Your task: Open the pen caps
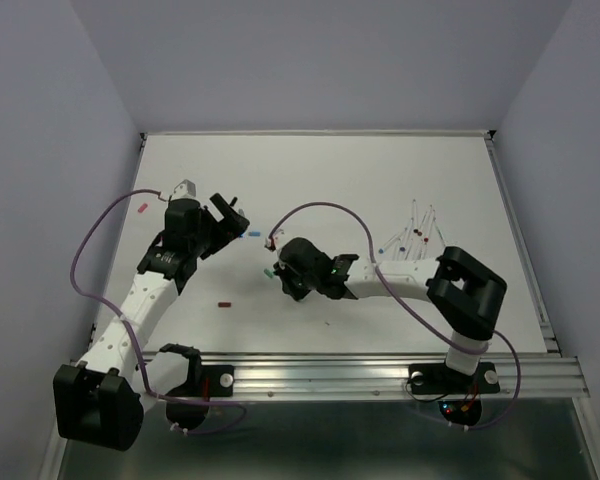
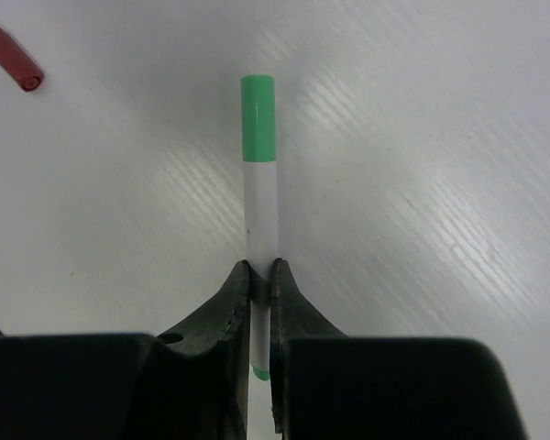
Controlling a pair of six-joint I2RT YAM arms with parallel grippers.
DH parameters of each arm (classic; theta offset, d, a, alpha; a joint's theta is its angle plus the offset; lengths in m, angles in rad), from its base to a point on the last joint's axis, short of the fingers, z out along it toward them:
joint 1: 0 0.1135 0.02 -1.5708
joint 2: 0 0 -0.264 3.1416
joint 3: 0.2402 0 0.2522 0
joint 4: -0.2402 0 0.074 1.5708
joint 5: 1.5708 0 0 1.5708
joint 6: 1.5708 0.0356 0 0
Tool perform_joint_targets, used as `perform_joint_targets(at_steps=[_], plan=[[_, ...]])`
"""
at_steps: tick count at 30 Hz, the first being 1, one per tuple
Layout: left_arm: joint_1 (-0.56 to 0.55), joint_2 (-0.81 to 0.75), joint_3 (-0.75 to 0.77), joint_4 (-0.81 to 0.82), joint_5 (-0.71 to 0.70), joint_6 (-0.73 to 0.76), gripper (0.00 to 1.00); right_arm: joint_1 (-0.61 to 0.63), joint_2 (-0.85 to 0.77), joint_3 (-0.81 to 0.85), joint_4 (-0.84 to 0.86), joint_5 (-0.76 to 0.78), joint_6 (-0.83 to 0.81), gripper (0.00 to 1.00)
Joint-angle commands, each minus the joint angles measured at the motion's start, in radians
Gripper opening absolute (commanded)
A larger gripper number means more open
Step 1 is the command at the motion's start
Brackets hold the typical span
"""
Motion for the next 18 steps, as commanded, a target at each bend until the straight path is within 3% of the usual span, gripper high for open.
perform_joint_targets(at_steps=[1,7,13,18], plan=[[-0.007,-0.027,-0.045,0.164,0.190,-0.024,0.99,-0.047,-0.214,-0.064,0.169,0.000,0.090,0.01],[-0.091,-0.013,-0.045,0.259,0.196,-0.082,0.97,-0.094,-0.339,-0.119,0.239,-0.081,0.139,0.01],[-0.146,-0.006,-0.039,0.304,0.172,-0.120,0.91,-0.103,-0.351,-0.099,0.239,-0.084,0.136,0.01],[-0.152,0.008,-0.045,0.314,0.161,-0.125,0.78,-0.113,-0.365,-0.078,0.242,-0.116,0.124,0.01]])
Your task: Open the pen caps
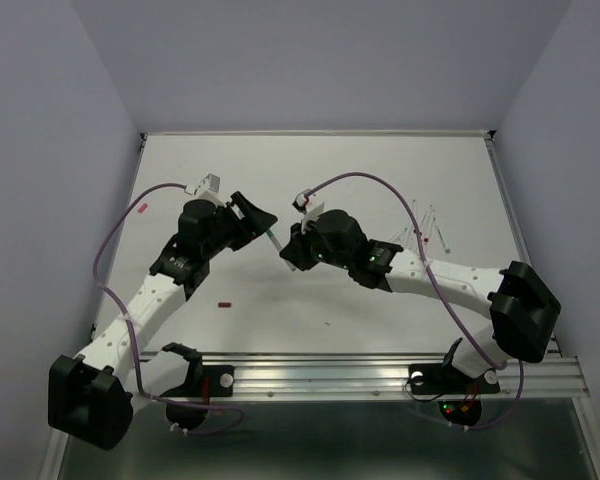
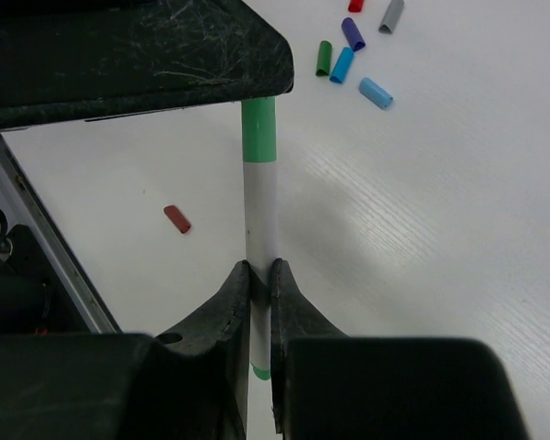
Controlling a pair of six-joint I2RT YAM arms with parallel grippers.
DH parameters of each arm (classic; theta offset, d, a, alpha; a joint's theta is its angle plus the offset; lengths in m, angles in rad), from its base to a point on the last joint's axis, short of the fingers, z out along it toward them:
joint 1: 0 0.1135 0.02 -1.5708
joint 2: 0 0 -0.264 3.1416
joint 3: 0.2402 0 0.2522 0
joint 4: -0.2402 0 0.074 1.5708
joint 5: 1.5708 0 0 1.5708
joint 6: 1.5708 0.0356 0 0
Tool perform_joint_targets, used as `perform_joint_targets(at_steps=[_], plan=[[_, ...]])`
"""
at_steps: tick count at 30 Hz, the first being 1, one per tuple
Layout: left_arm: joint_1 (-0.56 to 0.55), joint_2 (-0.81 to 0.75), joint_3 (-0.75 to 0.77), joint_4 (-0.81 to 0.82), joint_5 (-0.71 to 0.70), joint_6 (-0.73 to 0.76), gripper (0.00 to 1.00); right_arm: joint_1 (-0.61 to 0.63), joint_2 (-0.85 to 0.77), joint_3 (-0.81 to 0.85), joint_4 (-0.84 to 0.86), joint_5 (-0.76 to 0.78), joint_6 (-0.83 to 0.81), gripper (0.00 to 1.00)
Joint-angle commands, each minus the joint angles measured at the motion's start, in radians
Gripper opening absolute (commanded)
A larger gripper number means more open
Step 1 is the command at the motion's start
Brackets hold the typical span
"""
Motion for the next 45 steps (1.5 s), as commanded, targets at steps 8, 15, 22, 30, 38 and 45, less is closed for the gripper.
perform_joint_targets(at_steps=[8,15,22,30,38,45], plan=[[-0.017,0.024,0.011,0.083,0.005,-0.013,0.52,-0.008,-0.024,0.040,0.060,-0.047,-0.008,0.01],[-0.026,0.024,0.011,0.086,0.006,-0.006,0.44,-0.017,-0.001,0.078,0.060,-0.051,-0.010,0.01],[-0.029,0.018,0.020,0.080,-0.004,0.008,0.25,-0.027,0.022,0.118,0.055,-0.088,-0.022,0.01],[-0.034,0.006,0.034,0.062,-0.049,0.033,0.00,-0.027,0.038,0.139,-0.031,-0.127,-0.090,0.01],[-0.034,0.003,0.074,0.036,-0.147,0.036,0.00,-0.027,0.032,0.118,-0.114,-0.306,-0.194,0.11],[-0.050,0.029,0.082,0.060,-0.103,0.031,0.00,-0.027,0.053,0.178,-0.060,-0.205,-0.203,0.46]])
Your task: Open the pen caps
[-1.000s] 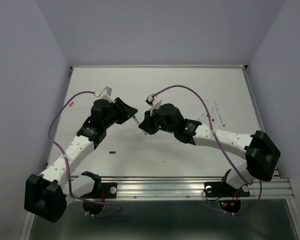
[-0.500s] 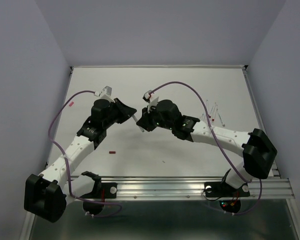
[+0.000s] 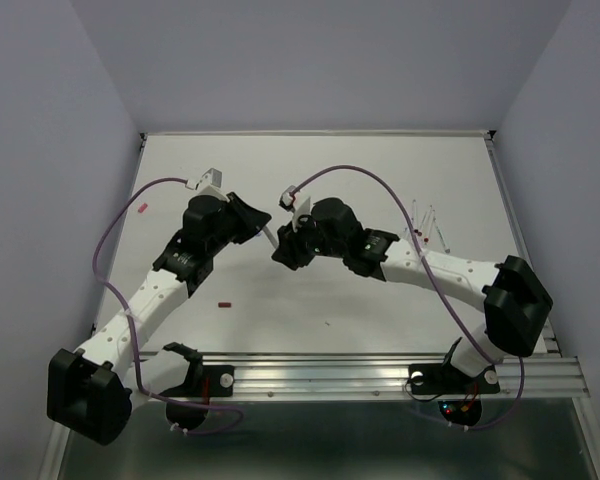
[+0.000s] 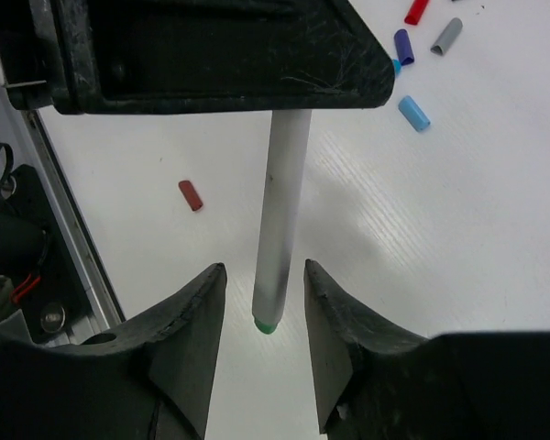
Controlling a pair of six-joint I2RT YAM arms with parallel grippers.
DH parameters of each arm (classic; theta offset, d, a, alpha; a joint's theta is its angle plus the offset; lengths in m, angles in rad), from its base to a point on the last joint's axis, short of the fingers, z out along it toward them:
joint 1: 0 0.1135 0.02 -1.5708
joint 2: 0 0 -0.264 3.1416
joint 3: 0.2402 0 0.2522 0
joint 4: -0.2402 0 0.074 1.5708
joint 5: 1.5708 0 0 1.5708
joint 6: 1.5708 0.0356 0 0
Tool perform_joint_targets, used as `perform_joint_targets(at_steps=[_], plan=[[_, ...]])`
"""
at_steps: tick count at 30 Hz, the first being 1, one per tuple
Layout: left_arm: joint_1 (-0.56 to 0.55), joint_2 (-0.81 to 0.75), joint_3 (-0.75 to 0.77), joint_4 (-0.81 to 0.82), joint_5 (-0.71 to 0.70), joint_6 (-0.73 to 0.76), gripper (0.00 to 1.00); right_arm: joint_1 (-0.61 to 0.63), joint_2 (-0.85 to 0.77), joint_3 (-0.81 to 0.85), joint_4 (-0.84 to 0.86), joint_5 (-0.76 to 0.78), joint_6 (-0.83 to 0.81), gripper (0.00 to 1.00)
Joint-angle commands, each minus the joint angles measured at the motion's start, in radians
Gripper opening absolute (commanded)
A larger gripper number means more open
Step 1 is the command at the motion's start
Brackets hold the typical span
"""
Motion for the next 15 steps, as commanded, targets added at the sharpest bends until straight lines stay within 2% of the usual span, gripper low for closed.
perform_joint_targets(at_steps=[1,3,7,8,9,10,11,15], plan=[[-0.008,-0.002,0.042,0.051,-0.016,0.025,0.00,0.004,0.027,0.090,0.021,0.022,-0.043,0.45],[-0.011,-0.005,0.036,0.053,-0.017,0.020,0.00,0.004,0.042,0.110,0.021,0.047,-0.043,0.39],[-0.014,-0.011,0.036,0.054,-0.013,0.022,0.00,0.004,0.073,0.137,0.030,0.067,-0.037,0.40],[-0.014,-0.013,0.036,0.054,-0.010,0.020,0.00,0.004,0.079,0.138,0.035,0.072,-0.039,0.37],[-0.014,-0.013,0.036,0.056,-0.010,0.020,0.00,0.004,0.088,0.149,0.035,0.075,-0.039,0.27],[-0.014,-0.010,0.039,0.056,-0.016,0.023,0.00,0.004,0.090,0.152,0.033,0.075,-0.037,0.09],[-0.014,-0.007,0.042,0.054,-0.021,0.023,0.00,0.004,0.087,0.149,0.032,0.067,-0.040,0.03],[-0.011,0.032,0.100,0.058,-0.091,0.045,0.00,0.004,0.041,0.054,0.033,0.021,-0.007,0.01]])
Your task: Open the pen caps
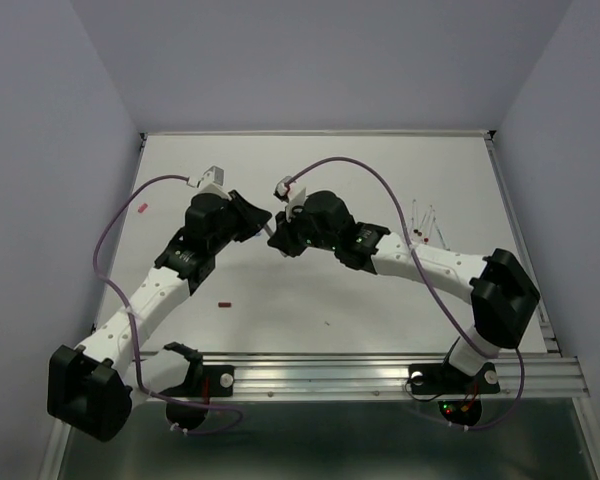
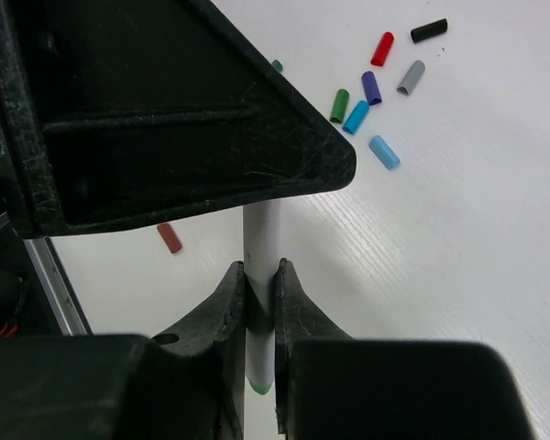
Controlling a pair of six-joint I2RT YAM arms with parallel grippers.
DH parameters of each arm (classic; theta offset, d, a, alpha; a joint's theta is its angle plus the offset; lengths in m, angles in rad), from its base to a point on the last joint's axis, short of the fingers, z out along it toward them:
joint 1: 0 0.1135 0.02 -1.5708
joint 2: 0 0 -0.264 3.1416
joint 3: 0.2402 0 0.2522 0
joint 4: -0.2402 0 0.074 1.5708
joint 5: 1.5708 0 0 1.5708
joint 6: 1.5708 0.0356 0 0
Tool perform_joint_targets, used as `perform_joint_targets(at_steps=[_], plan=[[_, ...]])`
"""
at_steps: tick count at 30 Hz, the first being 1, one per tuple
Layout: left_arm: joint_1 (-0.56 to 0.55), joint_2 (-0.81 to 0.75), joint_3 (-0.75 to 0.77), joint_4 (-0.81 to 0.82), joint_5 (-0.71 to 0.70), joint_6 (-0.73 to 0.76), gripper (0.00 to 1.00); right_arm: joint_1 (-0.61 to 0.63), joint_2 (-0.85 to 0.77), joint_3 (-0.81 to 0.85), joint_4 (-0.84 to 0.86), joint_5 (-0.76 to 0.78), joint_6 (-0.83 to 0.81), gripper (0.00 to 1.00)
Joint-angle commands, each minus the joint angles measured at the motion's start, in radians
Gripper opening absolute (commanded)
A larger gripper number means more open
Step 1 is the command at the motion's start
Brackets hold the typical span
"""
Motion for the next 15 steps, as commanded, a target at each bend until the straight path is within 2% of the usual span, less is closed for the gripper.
perform_joint_targets(at_steps=[1,4,8,10,12,15], plan=[[-0.001,0.044,0.108,0.043,-0.083,0.064,0.00,0.005,-0.061,-0.077,0.032,-0.052,0.017,0.01],[0.076,0.124,0.200,0.006,-0.166,0.083,0.00,0.044,-0.153,-0.237,0.040,-0.058,0.074,0.01],[0.247,0.240,0.270,0.098,-0.141,0.093,0.00,0.115,-0.294,-0.441,0.133,-0.086,0.224,0.01],[0.268,0.285,0.324,0.054,-0.204,0.100,0.00,0.126,-0.369,-0.551,0.192,-0.118,0.285,0.01],[0.280,0.331,0.364,0.026,-0.203,0.116,0.00,0.126,-0.401,-0.579,0.189,-0.076,0.311,0.01],[0.288,0.348,0.374,0.011,-0.160,0.139,0.00,0.126,-0.435,-0.567,0.108,0.084,0.284,0.01]])
